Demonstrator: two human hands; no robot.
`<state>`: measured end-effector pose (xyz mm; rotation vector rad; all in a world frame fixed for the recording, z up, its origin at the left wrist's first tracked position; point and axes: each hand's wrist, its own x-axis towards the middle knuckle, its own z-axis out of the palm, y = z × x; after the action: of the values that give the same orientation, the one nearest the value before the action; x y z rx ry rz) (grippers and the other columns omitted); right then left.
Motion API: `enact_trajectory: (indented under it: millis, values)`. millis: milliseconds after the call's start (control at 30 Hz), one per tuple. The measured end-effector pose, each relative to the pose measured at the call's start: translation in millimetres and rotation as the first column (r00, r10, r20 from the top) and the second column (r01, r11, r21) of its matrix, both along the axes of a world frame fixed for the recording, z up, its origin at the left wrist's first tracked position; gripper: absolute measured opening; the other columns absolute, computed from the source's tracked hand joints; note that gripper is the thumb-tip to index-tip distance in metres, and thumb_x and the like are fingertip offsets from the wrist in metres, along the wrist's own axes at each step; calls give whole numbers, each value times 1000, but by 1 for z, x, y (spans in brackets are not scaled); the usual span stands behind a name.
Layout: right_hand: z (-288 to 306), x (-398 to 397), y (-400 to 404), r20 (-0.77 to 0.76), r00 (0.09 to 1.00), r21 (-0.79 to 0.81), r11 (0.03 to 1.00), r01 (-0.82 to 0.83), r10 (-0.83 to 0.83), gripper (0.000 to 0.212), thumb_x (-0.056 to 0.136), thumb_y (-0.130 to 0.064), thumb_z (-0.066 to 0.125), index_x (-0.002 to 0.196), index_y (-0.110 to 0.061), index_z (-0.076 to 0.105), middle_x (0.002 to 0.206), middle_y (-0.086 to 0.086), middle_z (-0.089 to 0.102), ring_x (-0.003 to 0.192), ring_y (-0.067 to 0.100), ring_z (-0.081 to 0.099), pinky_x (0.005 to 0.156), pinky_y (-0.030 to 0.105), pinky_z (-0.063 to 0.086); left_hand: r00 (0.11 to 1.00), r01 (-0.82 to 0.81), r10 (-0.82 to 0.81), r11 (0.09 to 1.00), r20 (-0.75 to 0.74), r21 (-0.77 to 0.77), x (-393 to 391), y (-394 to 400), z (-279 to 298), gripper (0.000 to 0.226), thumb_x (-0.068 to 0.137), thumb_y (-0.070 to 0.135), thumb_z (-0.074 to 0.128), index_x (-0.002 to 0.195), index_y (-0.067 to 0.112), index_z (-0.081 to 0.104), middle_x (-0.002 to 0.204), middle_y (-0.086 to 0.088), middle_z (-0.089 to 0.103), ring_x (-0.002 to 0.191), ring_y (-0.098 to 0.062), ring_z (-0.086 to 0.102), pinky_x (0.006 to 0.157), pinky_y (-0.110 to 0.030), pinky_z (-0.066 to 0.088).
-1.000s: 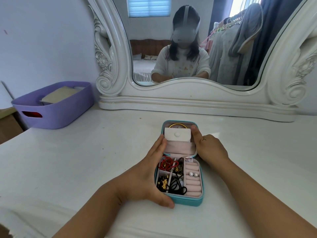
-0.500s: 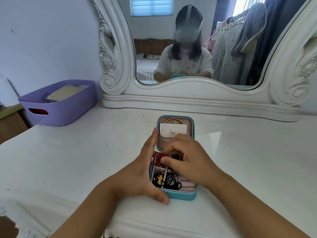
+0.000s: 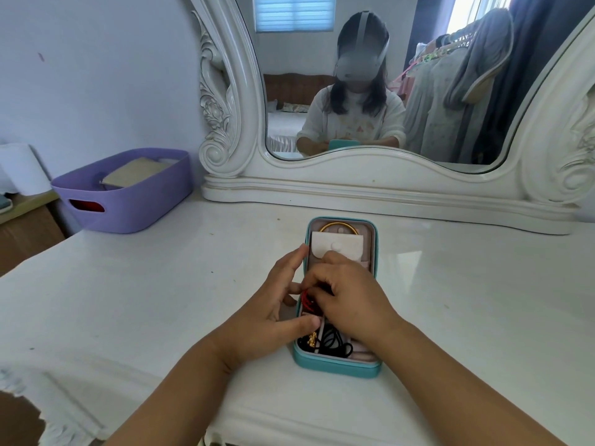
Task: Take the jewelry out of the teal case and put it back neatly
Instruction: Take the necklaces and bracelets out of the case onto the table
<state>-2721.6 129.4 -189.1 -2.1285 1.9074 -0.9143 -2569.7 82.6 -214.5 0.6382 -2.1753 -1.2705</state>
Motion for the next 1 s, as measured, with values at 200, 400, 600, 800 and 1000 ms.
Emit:
enact_trajectory:
  millis: [200, 400, 600, 800, 1000]
  values:
    - [13, -6, 4, 534, 845, 15, 1000, 23, -27, 11, 82, -6, 63, 82, -16, 67, 82, 0, 68, 74, 8, 64, 69, 18, 52, 994, -108, 105, 990, -41, -87, -4, 0, 5, 67, 69, 51, 61, 131, 48, 36, 139, 31, 31, 114, 2, 48, 91, -12, 42]
    - [30, -6, 4, 833, 553, 17, 997, -75, 27, 12, 84, 2, 58, 85, -8, 66, 80, 13, 68, 71, 20, 66, 65, 29, 58, 906, -422, 395, 862, -150, -282, -22, 1, 19, 32, 70, 49, 64, 100, 39, 63, 100, 26, 60, 100, 2, 52, 84, -3, 35]
    - [42, -14, 9, 881, 469, -40, 998, -50, 59, 12, 81, 1, 62, 81, -10, 66, 75, 5, 70, 67, 11, 65, 61, 21, 55, 872, -451, 415, 888, -261, -94, -27, 5, 37, 7, 76, 15, 71, 79, 21, 73, 75, 7, 72, 70, 1, 61, 70, -6, 45]
    - [42, -16, 15, 917, 393, -34, 995, -92, 68, 13, 81, 6, 60, 87, -5, 63, 72, 7, 66, 56, 8, 66, 50, 17, 51, 864, -413, 389, 911, -319, -8, -24, 11, 48, 9, 82, 10, 64, 76, 12, 70, 63, 9, 70, 62, 1, 63, 59, -8, 48]
    - [35, -11, 15, 929, 364, -4, 987, -162, 64, 17, 80, 7, 60, 84, -9, 66, 66, 2, 70, 63, 17, 68, 60, 25, 59, 862, -370, 374, 926, -342, 77, -26, 17, 49, 24, 82, 2, 63, 85, 25, 68, 63, 12, 70, 55, 0, 60, 53, -11, 48]
